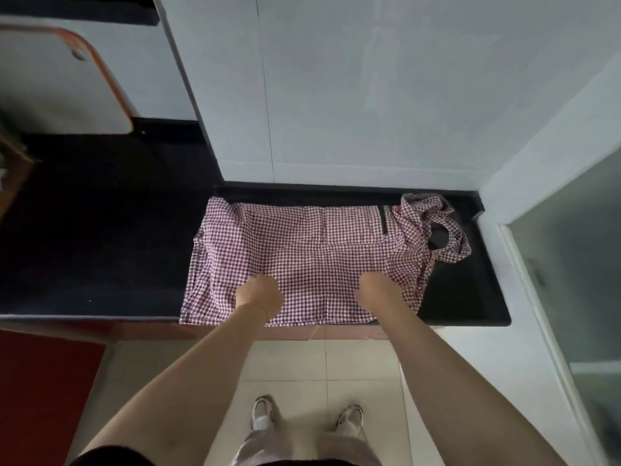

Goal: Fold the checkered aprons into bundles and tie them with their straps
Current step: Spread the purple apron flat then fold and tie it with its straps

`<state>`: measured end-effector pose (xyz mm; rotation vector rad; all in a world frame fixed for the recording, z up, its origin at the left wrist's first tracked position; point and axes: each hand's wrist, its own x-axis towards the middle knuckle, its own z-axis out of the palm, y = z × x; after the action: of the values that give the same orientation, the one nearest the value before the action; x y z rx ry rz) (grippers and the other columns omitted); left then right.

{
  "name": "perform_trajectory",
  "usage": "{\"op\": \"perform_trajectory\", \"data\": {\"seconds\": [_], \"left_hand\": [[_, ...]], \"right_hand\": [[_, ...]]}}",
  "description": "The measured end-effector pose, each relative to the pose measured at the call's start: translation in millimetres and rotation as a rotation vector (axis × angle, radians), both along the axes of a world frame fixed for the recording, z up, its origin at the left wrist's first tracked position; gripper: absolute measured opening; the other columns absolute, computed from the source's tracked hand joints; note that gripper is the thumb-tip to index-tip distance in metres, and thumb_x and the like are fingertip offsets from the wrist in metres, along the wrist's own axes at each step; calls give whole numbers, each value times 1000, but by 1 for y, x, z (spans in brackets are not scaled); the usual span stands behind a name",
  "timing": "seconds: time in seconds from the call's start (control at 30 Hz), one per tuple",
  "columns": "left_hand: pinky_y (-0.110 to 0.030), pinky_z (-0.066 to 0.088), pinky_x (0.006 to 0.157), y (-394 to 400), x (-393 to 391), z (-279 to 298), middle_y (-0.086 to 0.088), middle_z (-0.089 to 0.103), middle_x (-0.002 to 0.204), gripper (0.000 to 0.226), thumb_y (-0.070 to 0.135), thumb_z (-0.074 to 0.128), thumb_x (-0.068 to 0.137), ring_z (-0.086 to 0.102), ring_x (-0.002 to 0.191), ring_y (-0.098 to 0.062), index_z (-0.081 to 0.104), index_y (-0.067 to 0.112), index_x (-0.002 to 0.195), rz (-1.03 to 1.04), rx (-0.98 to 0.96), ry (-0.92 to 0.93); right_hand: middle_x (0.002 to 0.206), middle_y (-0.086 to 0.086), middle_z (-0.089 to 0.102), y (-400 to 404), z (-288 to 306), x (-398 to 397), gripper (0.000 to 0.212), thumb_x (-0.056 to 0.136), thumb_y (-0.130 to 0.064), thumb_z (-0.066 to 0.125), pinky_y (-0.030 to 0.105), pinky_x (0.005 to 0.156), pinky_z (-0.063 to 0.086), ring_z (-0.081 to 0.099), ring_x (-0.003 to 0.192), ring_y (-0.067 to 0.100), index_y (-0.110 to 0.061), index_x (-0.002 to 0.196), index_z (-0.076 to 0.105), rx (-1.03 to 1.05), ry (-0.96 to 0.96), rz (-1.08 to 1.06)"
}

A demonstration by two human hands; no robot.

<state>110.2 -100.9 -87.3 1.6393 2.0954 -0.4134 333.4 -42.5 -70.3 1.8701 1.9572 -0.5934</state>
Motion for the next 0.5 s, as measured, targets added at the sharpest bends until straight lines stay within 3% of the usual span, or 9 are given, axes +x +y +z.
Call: {"op": "perform_trajectory", "data": {"seconds": [0.07,0.13,0.23,0.33,0.43,0.47,0.5], "left_hand": [[-47,45,100,-4,4,-12,-10,39,147,46,31,49,96,41,131,-30,47,23,142,46,-24,-91],[-55,33,111,-9,9,-23,-8,5,164,66,37,52,96,13,148,-39,22,35,155,44,-182,-131],[-62,23,115,-11,12,-36,-3,-21,164,78,48,51,97,-11,150,-41,2,41,157,59,-222,-155],[-64,16,116,2,13,-38,-2,-22,164,76,52,47,98,-14,150,-40,1,42,157,42,-197,-173],[-63,13,117,19,20,-30,1,-13,166,67,54,43,99,-11,151,-38,11,43,157,42,-182,-226],[-60,16,118,24,24,-24,0,-1,167,60,50,44,100,-4,152,-36,23,41,155,60,-172,-263],[-55,26,116,27,27,-18,-3,23,162,47,44,46,101,15,150,-35,43,35,147,82,-138,-321]], "right_hand": [[127,8,58,-1,-13,-1,30,98,-28,54,37,95,48,56,113,27,-12,124,56,65,51,79],[142,11,45,-6,-30,2,49,94,-33,60,43,102,46,47,126,31,-18,138,44,-1,82,149],[162,11,12,-8,-47,10,73,93,-43,61,53,112,35,20,146,39,-30,153,21,-107,39,165],[166,7,1,-1,-53,18,71,97,-44,54,57,113,31,7,150,39,-35,155,15,-92,52,133],[162,7,14,14,-53,30,56,99,-42,48,57,109,36,19,146,38,-34,149,26,-48,64,84],[158,8,22,20,-52,34,50,98,-40,48,55,107,39,28,141,37,-32,144,33,-25,55,77],[152,10,30,25,-49,36,45,97,-40,49,53,104,41,36,136,36,-29,140,38,-12,33,57]]}}
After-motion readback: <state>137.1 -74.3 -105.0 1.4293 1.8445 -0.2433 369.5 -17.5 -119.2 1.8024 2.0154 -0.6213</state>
